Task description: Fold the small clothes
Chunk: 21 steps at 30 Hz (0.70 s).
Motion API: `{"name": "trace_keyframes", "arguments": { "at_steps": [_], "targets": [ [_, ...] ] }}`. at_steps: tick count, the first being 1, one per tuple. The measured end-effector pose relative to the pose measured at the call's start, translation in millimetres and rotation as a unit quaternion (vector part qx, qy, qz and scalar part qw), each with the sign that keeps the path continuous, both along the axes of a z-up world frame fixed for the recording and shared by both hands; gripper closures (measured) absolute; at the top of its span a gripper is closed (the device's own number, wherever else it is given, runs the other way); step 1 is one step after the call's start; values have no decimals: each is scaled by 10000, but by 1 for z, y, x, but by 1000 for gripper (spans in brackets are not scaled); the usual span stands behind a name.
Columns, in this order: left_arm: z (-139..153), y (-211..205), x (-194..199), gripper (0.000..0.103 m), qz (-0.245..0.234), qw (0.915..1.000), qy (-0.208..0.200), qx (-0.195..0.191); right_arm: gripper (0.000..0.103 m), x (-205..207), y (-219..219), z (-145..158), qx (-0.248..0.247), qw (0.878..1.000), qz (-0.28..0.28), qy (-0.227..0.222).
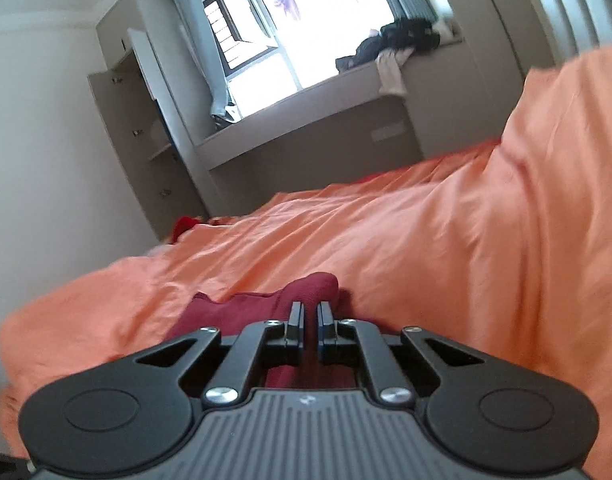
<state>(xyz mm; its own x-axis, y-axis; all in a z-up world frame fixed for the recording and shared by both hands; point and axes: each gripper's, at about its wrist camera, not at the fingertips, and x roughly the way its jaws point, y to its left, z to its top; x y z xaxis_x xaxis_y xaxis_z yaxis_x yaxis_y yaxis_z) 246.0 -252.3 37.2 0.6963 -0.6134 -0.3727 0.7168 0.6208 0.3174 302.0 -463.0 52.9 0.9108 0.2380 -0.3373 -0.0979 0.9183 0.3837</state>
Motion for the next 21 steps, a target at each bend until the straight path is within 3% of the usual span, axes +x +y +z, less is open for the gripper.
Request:
{"name": "trace_keyframes", "arguments": {
  "at_steps": [9, 15, 19, 21],
  "targets": [
    [-28, -19, 26, 88, -42, 9952, 892, -403, 97, 6, -6, -21, -627, 9960, -462, 432],
    [-37, -28, 26, 88, -47, 9938, 963, -547, 97, -3, -12, -18, -850, 9937, -602, 406],
    [-45, -29, 29, 86, -139, 9925, 1128, -447, 97, -3, -14, -24, -1061, 9897, -602, 750],
    [-46, -28, 31, 81, -178, 9915, 1229, -396, 97, -2, -15, -31, -1091, 9882, -562, 918]
  ]
}}
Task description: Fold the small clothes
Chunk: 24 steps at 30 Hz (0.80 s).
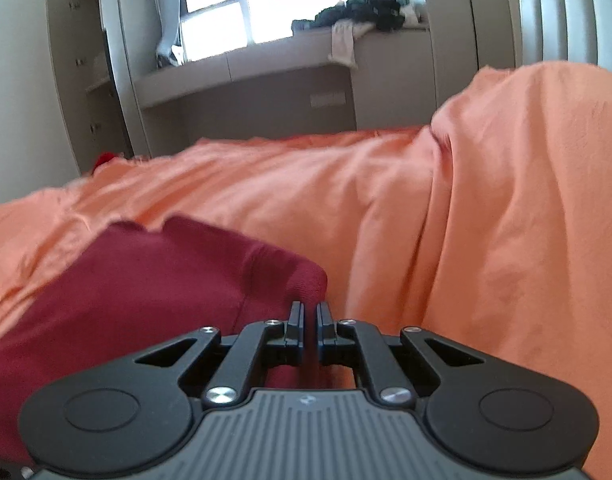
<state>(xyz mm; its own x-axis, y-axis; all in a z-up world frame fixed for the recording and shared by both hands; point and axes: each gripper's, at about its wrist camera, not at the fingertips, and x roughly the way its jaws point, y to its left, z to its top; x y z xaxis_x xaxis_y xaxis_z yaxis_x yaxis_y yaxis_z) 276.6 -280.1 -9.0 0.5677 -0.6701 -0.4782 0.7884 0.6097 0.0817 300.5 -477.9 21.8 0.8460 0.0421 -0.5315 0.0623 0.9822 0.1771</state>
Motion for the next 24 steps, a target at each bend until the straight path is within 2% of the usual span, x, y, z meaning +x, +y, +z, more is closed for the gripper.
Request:
{"name": "trace_keyframes", "arguments": {
  "at_steps": [1, 4, 5, 7, 9, 13, 16, 18, 21, 23, 24],
  "targets": [
    [2, 2, -1, 79, 12, 10000, 7, 17, 97, 0, -1, -2, 10, 10000, 14, 29],
    [17, 11, -8, 61, 6, 10000, -20, -3, 97, -1, 1, -2, -69, 10000, 19, 6],
    [22, 15, -11, 52, 9, 10000, -46, -39, 97, -2, 2, -1, -72, 10000, 19, -14],
    [34, 25, -17, 42, 1, 9997, -159, -160, 97, -2, 1, -1, -41, 10000, -1, -51],
    [45, 38, -20, 23, 114, 9993, -230, -259, 97, -2, 0, 0, -23, 10000, -32, -75],
    [64, 68, -7, 17, 599, 9971, -29, -463, 96, -1, 2, -2, -81, 10000, -24, -46],
    [71, 89, 12, 10, 1070, 9919, 189, -650, 95, -1, 3, -3, -126, 9999, -18, -40],
    [70, 103, 28, 9, 1415, 9870, 303, -696, 89, -3, 3, -3, -141, 9999, -26, -47],
    [63, 121, 51, 9, 1739, 9798, 628, -764, 72, -6, 0, -2, -75, 9999, -53, -84],
    [56, 131, 63, 9, 1935, 9743, 821, -813, 45, -9, -3, -1, 48, 9999, -53, -126],
    [53, 135, 66, 8, 1957, 9727, 896, -868, 40, -11, -5, 0, 137, 9998, -45, -155]
  ]
}}
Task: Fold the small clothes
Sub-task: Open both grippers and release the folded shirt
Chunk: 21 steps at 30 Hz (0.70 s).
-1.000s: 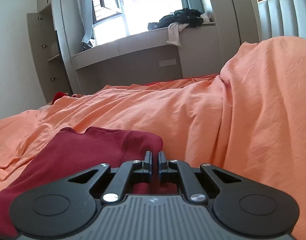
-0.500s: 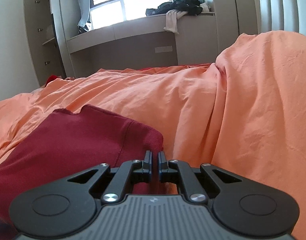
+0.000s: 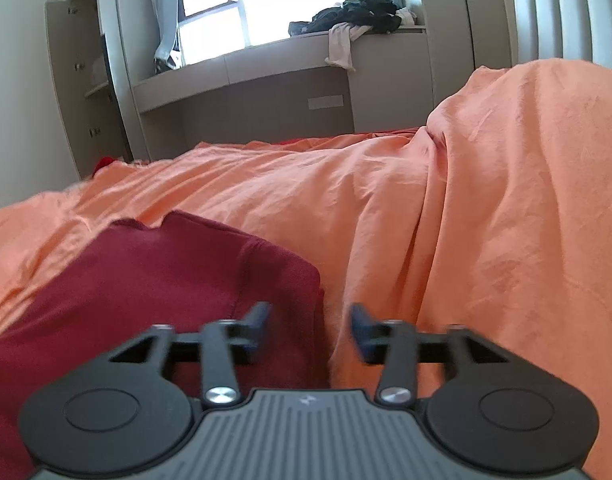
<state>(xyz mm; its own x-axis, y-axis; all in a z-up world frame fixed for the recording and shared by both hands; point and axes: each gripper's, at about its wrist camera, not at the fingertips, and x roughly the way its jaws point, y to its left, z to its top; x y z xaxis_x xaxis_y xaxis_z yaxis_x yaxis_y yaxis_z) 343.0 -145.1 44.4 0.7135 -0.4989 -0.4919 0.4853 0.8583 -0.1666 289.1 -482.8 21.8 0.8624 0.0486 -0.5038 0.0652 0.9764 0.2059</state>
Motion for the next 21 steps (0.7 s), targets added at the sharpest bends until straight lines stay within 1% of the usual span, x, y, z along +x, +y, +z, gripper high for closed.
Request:
{"name": "trace_keyframes", "arguments": {
  "at_steps": [2, 4, 5, 7, 9, 13, 15, 21],
  "targets": [
    [-6, 7, 4, 5, -31, 9997, 148, -199, 23, -4, -3, 2, 169, 9998, 46, -56],
    [-14, 8, 7, 3, -59, 9991, 308, -298, 13, -8, -6, 3, 363, 9992, 120, -90],
    [-19, 7, 9, 2, -71, 9987, 400, -312, 11, -10, -7, 3, 452, 9988, 157, -88],
    [-28, 6, 13, 1, -79, 9979, 560, -331, 8, -12, -8, 1, 594, 9979, 245, -48],
    [-38, 6, 14, 1, -99, 9974, 625, -358, 4, -14, -8, -2, 708, 9970, 306, 35],
    [-47, 5, 9, 1, -155, 9985, 401, -341, 0, -13, -9, -10, 933, 9948, 343, 206],
    [-51, 5, 7, 1, -170, 9988, 305, -333, 0, -11, -12, -17, 1097, 9930, 313, 299],
    [-52, 4, 6, 0, -204, 9993, 205, -253, 0, -5, -18, -32, 1350, 9897, 254, 398]
  ]
}}
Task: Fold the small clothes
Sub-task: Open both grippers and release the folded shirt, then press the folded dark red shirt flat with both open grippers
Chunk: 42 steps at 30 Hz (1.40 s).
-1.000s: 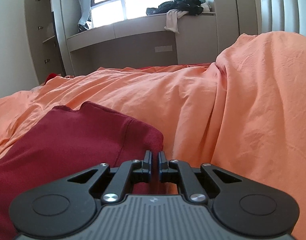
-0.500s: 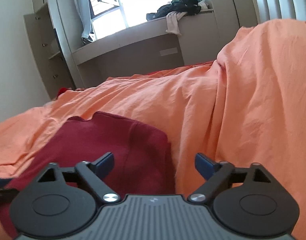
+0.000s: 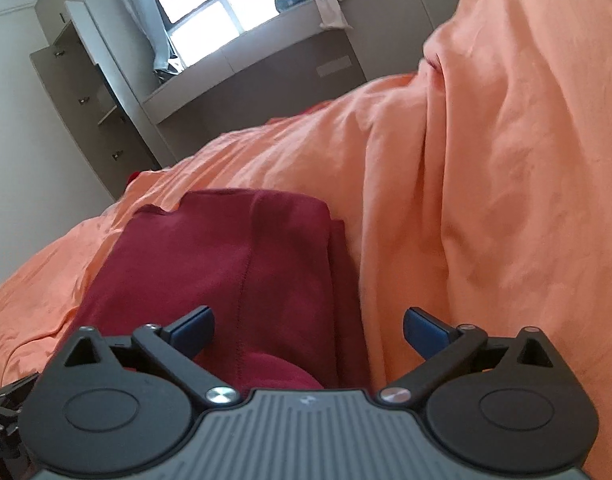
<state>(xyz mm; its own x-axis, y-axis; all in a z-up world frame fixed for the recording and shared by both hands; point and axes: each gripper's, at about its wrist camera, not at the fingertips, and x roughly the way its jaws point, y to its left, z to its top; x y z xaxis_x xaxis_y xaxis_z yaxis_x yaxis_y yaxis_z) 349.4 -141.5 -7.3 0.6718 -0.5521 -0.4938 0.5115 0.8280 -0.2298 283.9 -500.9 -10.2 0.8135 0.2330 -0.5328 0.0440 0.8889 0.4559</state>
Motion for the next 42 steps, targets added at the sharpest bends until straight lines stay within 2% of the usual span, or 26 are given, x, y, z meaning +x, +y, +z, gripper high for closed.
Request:
{"name": "trace_keyframes", "arguments": {
  "at_steps": [8, 11, 17, 23, 31, 39, 42],
  "targets": [
    [2, -7, -1, 0, 87, 9997, 33, 217, 0, 10, -11, -19, 362, 9993, 39, 15],
    [3, -9, -3, 0, 180, 9995, 19, 246, 0, 13, -10, -21, 358, 9993, 68, -4],
    [5, -6, -5, 1, 263, 9996, 41, 99, 0, 13, 1, -24, 113, 9999, 73, -50],
    [12, -4, -5, 1, 282, 9995, 123, -2, 0, 12, 3, -25, 116, 9999, 78, -67],
    [28, 6, 0, 1, 592, 9975, -79, -377, 0, 12, 6, -27, 19, 9999, 53, -108],
    [18, 4, 29, 1, 730, 9966, 319, -216, 0, 9, 10, -29, -65, 9998, 29, -192],
    [14, 1, 31, 1, 573, 9981, 224, 87, 0, 7, 12, -30, -150, 9996, 14, -246]
  ]
}}
